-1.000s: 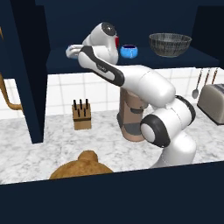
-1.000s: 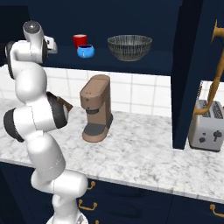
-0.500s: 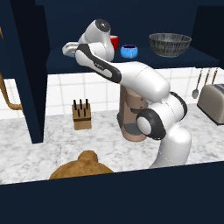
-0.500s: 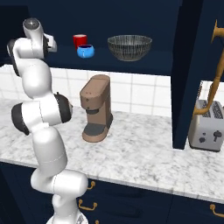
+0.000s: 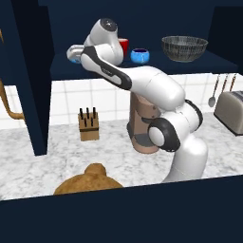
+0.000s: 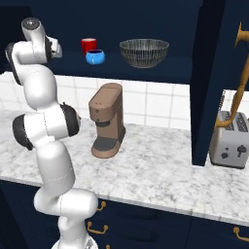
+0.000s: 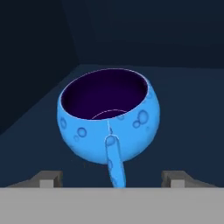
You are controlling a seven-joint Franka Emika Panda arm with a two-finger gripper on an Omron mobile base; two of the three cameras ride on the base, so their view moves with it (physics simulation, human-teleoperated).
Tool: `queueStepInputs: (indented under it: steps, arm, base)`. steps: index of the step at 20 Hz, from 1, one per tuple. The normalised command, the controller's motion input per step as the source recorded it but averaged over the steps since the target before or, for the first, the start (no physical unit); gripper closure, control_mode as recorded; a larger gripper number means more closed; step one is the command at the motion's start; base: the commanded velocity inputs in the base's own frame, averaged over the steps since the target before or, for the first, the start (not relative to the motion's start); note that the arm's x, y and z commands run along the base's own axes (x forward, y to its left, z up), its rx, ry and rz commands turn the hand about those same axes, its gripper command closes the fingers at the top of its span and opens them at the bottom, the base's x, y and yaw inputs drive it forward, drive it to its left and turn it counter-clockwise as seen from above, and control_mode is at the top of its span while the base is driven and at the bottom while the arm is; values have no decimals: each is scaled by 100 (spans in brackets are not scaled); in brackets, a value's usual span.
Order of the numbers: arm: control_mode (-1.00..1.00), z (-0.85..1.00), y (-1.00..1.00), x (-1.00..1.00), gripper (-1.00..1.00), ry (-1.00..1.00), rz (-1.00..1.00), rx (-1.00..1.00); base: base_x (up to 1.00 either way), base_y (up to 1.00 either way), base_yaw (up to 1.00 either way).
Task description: Gather all objects into one cabinet and sort the glasses and bowls to opposite sides.
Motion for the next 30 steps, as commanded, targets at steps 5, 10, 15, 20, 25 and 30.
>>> queueStepInputs:
  steps: [5, 10, 15, 20, 25, 30]
  arm:
    - [-100, 0, -45, -55, -100, -8, -4, 2]
    - [-100, 0, -77, -66, -100, -9, -7, 7]
    - [-100, 1, -81, -60, -100, -6, -16, 5]
    - [-100, 0, -85, -34, -100, 0, -26, 0]
    - [-100, 13, -73, 0, -100, 0, -22, 0]
    - [-100, 0, -60, 11, -100, 0, -12, 0]
  base:
    - [0, 0, 0]
    - [0, 0, 0]
    - [0, 0, 0]
    - [0, 0, 0]
    - [0, 0, 0]
    - [0, 0, 0]
